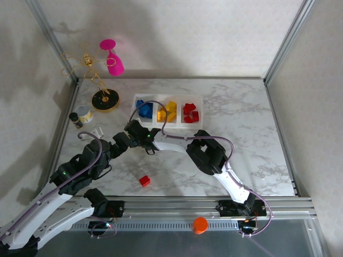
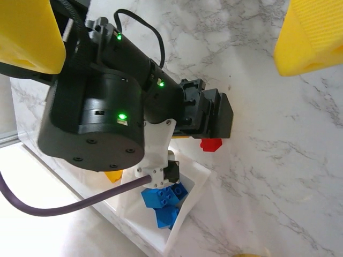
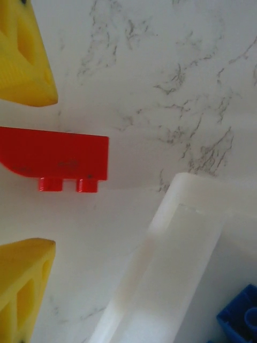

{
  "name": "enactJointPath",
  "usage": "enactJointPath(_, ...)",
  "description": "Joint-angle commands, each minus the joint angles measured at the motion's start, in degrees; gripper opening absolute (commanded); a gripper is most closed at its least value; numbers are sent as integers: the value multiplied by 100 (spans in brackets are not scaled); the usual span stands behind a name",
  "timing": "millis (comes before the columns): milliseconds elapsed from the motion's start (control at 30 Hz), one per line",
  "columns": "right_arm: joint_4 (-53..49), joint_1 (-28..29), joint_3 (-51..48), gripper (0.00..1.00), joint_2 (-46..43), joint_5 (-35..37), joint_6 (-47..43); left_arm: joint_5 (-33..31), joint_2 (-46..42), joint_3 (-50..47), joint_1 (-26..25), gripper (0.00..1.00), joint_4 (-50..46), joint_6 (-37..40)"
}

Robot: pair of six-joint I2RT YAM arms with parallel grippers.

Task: Sort the legos into containers by color
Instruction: Pick up the lego from the center of the table, then place the lego in the container.

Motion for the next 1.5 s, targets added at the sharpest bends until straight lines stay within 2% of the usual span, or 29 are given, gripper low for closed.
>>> enactJointPath(0, -189, 0, 285, 58, 230, 149, -118, -226, -37, -56, 61, 99, -194, -83)
enactJointPath(333, -250, -13, 496, 31, 292, 212, -289, -209, -12, -73, 69, 100, -147, -115)
enactJointPath(600, 13, -15, -228, 21, -575, 137, -275, -90, 69, 98, 64, 100, -140, -52)
enactJointPath(833, 320, -64, -1514, 20, -1940, 188, -106, 79, 103, 141, 64, 100, 51, 90)
enactJointPath(933, 251, -171, -1986, 20, -2509, 408, 37, 365, 194, 35, 64, 100, 360, 233)
enactJointPath(1200, -155, -1025, -2898, 23, -3839, 751, 524, 1109, 839, 13, 64, 100, 1074, 565)
enactJointPath(1333, -346, -1656, -2976, 23, -3947, 744, 553, 1328, 1213, 46, 55, 100, 1388, 670)
enactJointPath(1467, -106, -2107, -3003, 23, -3697, 761, 331, 1527, 1558, 51, 65, 100, 1769, 756)
